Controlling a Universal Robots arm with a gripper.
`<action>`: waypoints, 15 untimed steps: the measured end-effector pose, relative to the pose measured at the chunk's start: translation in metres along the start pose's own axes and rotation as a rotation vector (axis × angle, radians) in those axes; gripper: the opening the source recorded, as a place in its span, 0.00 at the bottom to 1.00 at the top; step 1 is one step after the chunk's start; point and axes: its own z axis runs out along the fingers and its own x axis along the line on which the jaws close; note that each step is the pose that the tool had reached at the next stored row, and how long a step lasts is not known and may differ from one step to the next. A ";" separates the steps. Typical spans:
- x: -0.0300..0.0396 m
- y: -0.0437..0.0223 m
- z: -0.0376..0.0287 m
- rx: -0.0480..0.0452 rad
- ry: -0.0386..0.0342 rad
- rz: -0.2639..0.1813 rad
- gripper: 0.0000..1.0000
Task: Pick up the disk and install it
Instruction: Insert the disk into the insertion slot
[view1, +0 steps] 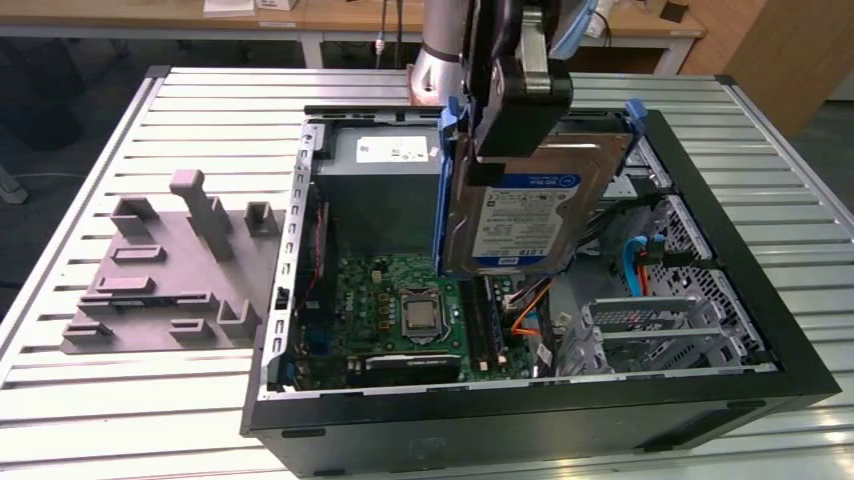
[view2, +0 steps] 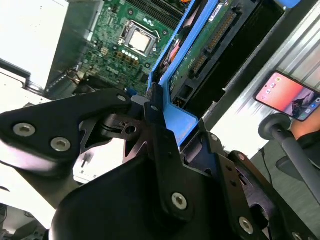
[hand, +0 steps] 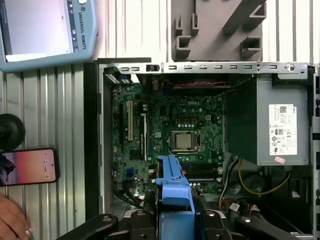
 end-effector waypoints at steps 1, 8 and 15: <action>0.0013 -0.0004 -0.0001 0.0000 0.0019 0.000 0.36; 0.0022 -0.0141 0.0010 0.0003 0.0095 0.002 0.36; 0.0101 -0.0147 0.0029 0.0003 0.0094 0.019 0.36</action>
